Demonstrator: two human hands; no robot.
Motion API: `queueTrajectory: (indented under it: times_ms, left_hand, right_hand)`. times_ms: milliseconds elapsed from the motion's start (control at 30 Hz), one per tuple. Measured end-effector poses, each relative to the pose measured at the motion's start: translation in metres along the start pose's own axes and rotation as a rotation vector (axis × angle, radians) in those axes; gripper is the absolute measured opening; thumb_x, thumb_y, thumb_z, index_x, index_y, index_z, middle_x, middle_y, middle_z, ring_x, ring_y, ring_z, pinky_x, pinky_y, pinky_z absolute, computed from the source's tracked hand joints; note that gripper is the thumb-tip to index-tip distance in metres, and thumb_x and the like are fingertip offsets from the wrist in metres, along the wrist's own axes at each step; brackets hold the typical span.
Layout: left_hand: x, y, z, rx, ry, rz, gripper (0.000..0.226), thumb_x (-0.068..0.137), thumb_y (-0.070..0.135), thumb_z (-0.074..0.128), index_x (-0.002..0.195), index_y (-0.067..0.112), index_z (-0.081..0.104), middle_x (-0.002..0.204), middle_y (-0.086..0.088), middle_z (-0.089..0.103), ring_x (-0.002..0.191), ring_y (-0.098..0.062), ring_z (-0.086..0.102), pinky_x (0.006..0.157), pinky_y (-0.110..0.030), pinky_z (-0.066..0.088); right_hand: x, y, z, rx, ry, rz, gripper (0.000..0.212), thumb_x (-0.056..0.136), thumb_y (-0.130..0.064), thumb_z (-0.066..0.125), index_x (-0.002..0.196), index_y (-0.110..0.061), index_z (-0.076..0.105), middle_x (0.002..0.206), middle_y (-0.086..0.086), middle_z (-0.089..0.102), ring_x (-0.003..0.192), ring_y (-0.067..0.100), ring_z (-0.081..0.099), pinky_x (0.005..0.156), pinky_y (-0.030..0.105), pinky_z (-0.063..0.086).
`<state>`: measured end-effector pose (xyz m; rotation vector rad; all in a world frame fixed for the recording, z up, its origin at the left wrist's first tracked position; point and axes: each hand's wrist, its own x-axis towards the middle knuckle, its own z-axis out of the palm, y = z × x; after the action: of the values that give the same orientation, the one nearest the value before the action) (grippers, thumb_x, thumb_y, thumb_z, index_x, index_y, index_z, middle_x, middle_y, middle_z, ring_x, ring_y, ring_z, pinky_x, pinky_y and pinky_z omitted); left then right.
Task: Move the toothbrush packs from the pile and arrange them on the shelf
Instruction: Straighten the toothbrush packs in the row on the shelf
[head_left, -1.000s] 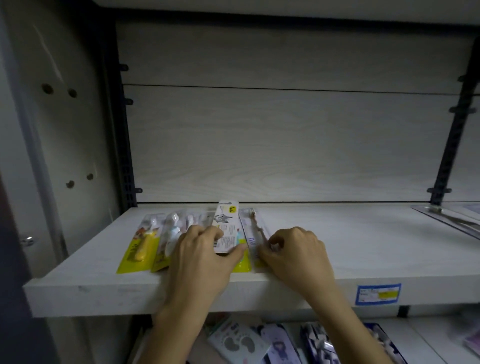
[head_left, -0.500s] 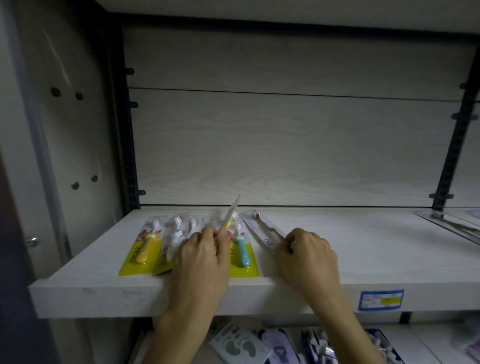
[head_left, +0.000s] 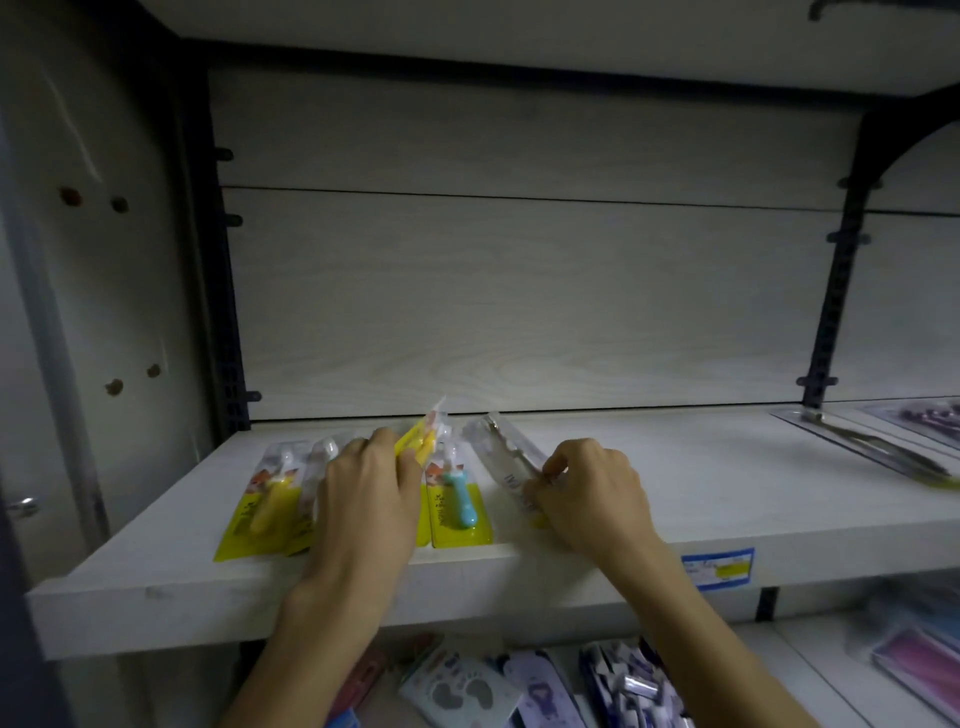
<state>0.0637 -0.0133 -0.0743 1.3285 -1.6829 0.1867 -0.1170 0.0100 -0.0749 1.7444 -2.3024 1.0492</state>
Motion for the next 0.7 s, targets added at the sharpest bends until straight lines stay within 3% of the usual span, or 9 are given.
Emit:
queueTrajectory:
  times_ms: [133, 267, 400, 500, 600, 700]
  left_hand:
    - [0.001, 0.018, -0.002, -0.139, 0.033, -0.041, 0.012, 0.088, 0.018, 0.054, 0.088, 0.008, 0.06, 0.08, -0.015, 0.065, 0.079, -0.036, 0.057, 0.059, -0.036, 0.034]
    - [0.002, 0.038, 0.005, -0.287, -0.018, -0.088, 0.007, 0.084, 0.02, 0.058, 0.081, 0.014, 0.055, 0.069, -0.005, 0.056, 0.069, -0.029, 0.047, 0.059, -0.032, 0.024]
    - [0.002, 0.06, 0.018, -0.374, -0.089, -0.151, 0.015, 0.077, 0.032, 0.059, 0.075, 0.017, 0.057, 0.064, 0.001, 0.056, 0.07, -0.028, 0.05, 0.058, -0.031, 0.029]
    - [0.002, 0.079, 0.027, -0.549, -0.171, -0.315, 0.027, 0.064, 0.038, 0.053, 0.074, 0.015, 0.063, 0.068, 0.0, 0.066, 0.067, -0.023, 0.058, 0.057, -0.028, 0.039]
    - [-0.001, 0.111, 0.04, -0.768, -0.272, -0.47, 0.011, 0.079, 0.021, 0.062, 0.072, 0.013, 0.062, 0.061, 0.001, 0.061, 0.045, -0.004, 0.054, 0.042, -0.016, 0.039]
    - [-0.008, 0.144, 0.06, -0.824, -0.349, -0.492, 0.019, 0.082, 0.011, 0.059, 0.063, 0.012, 0.061, 0.046, 0.008, 0.051, 0.033, 0.0, 0.041, 0.04, -0.015, 0.035]
  right_hand:
    - [-0.004, 0.011, -0.023, -0.031, 0.158, 0.012, 0.017, 0.083, -0.021, 0.057, 0.086, -0.008, 0.067, 0.081, 0.01, 0.067, 0.074, 0.03, 0.057, 0.06, 0.037, 0.046]
    - [-0.009, 0.034, -0.045, 0.006, 0.247, 0.036, 0.017, 0.085, -0.027, 0.06, 0.082, -0.011, 0.066, 0.078, 0.007, 0.067, 0.068, 0.027, 0.054, 0.058, 0.034, 0.044]
    - [-0.007, 0.063, -0.06, 0.035, 0.322, 0.049, 0.018, 0.084, -0.032, 0.063, 0.078, -0.015, 0.064, 0.075, 0.005, 0.066, 0.067, 0.026, 0.056, 0.058, 0.038, 0.05]
    - [-0.004, 0.088, -0.071, 0.083, 0.362, 0.051, 0.015, 0.083, -0.031, 0.066, 0.078, -0.017, 0.065, 0.073, 0.002, 0.066, 0.064, 0.022, 0.057, 0.053, 0.034, 0.047]
    - [-0.001, 0.117, -0.083, 0.128, 0.376, 0.063, 0.015, 0.083, -0.03, 0.066, 0.078, -0.016, 0.065, 0.07, 0.0, 0.063, 0.06, 0.016, 0.055, 0.05, 0.031, 0.044]
    - [0.005, 0.149, -0.096, 0.096, 0.409, 0.076, 0.018, 0.082, -0.031, 0.065, 0.075, -0.015, 0.065, 0.067, 0.002, 0.062, 0.064, 0.023, 0.055, 0.056, 0.035, 0.046]
